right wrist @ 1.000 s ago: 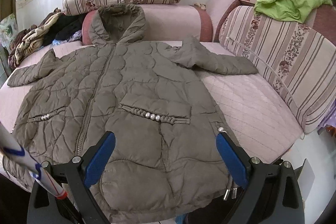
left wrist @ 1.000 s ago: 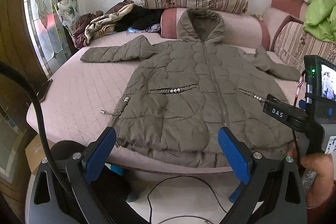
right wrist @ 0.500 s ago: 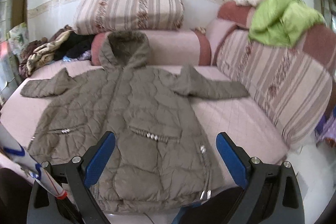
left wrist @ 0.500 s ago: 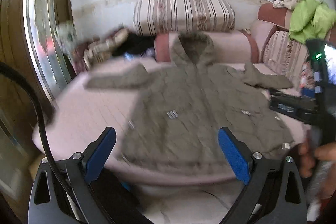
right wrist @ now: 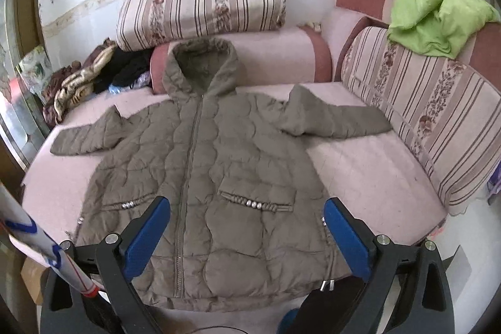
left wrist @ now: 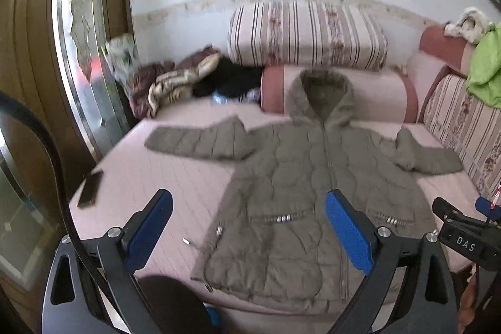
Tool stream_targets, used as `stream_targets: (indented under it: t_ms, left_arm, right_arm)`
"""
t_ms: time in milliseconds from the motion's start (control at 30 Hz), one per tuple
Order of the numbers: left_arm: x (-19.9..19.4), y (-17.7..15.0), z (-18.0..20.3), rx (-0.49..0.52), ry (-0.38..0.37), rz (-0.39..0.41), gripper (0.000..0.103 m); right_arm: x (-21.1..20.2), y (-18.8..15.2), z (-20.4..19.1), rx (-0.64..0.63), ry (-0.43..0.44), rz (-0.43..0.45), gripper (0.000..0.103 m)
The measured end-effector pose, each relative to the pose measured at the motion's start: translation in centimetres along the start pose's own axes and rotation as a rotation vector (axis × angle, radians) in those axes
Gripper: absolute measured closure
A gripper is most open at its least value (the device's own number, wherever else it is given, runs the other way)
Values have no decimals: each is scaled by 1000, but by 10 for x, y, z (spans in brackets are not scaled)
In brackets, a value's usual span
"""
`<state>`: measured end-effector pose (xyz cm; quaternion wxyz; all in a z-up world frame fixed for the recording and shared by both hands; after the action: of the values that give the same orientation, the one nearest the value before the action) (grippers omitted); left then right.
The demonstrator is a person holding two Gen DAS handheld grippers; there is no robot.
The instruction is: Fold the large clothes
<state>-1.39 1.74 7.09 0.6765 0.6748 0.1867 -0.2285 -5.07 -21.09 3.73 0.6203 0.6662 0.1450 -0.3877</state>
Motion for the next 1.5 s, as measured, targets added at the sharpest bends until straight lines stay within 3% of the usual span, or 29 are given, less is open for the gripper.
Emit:
stream_targets:
  t_ms: [200, 400, 667, 1033, 1300, 1500]
  left_arm:
    - [38, -18, 3, 14, 58, -81, 6]
    - [63, -20, 14, 33, 98, -111, 6]
    - [100, -33, 25, 37, 120, -222, 6]
    - [119, -38, 25, 14, 170, -261, 6]
    - [118, -45, 26, 28, 102, -303, 6]
    - [112, -45, 18, 16, 86, -285, 6]
  right_arm:
    - [34, -11, -8, -51, 0, -60, 3]
    - [65, -12, -3, -58, 4, -101, 3]
    - [96, -14, 2, -86, 0, -156, 3]
    - [117, -13, 1, -120, -5, -186, 3]
    - [110, -22, 0, -97, -31, -174, 3]
    - [100, -26, -5, -107, -56, -176, 3]
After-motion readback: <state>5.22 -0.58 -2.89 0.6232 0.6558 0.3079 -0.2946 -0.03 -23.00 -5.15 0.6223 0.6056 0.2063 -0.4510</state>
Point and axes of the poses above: each gripper's, at about its wrist camera, not at the fingertips, and x roughly the way its jaws point, z to its right, y to its top, the point moved 6 cm from there along x, roughly the way its jaws point, and after that the axes turned 6 degrees about -x, right-handed, at the moved point
